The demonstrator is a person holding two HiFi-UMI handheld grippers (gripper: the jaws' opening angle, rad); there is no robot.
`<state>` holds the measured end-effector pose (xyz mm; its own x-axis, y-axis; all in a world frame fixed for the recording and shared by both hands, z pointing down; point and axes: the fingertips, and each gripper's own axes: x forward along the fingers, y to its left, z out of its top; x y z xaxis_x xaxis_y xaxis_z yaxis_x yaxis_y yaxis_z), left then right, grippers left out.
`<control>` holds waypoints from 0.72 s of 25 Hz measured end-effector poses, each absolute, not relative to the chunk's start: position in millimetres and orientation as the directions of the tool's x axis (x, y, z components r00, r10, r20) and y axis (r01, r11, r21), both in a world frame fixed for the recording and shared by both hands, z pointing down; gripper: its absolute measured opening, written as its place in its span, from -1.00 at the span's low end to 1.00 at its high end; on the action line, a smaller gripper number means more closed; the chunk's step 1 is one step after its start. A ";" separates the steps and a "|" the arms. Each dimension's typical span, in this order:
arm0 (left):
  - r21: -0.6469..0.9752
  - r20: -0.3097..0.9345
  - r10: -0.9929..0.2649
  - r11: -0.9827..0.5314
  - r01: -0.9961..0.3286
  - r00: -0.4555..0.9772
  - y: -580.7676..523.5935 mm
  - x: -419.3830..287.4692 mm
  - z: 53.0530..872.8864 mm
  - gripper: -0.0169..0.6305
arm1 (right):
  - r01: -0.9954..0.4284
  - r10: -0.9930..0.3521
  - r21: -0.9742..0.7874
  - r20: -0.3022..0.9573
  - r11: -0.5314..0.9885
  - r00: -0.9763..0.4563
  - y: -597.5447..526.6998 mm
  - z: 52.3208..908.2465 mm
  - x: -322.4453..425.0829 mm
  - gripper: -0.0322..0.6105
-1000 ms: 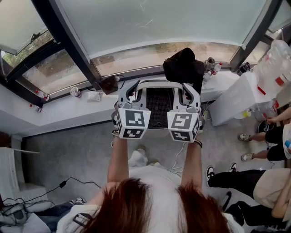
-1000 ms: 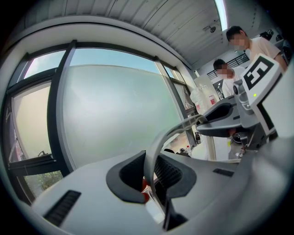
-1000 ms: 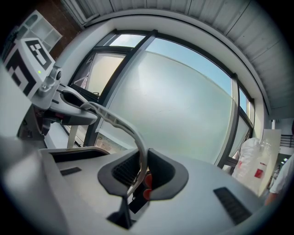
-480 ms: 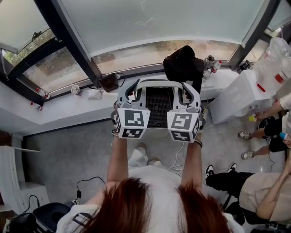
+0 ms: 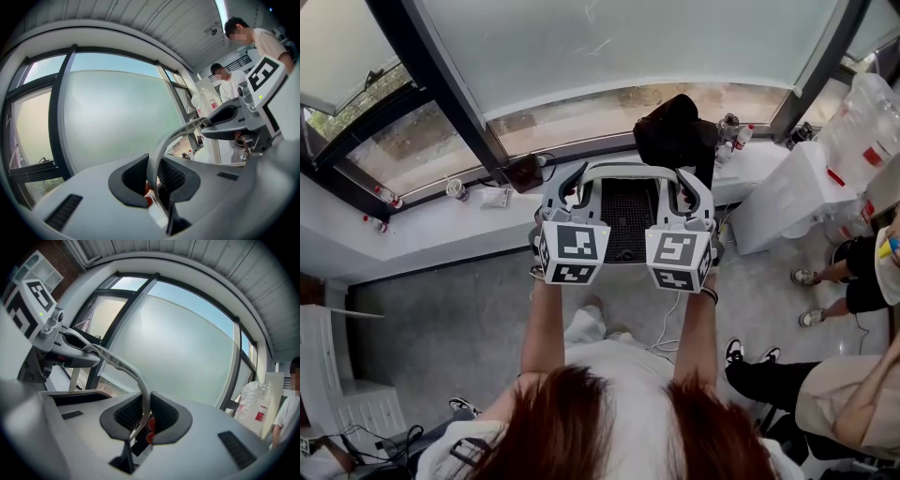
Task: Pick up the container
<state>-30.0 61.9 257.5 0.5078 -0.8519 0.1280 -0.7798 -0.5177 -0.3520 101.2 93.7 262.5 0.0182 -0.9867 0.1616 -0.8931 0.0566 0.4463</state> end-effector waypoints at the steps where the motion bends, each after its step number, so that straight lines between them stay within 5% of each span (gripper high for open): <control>1: -0.353 0.127 -0.851 -0.518 -0.779 0.509 62.1 -29.6 256.8 -0.77 | -0.893 -0.987 0.446 0.161 0.056 0.019 93.9 262.0 101.7 -0.69; 18: -0.360 0.117 -0.840 -0.533 -0.766 0.529 57.9 -33.4 252.0 -0.78 | -0.891 -0.988 0.452 0.151 0.038 0.035 91.3 257.0 97.0 -0.69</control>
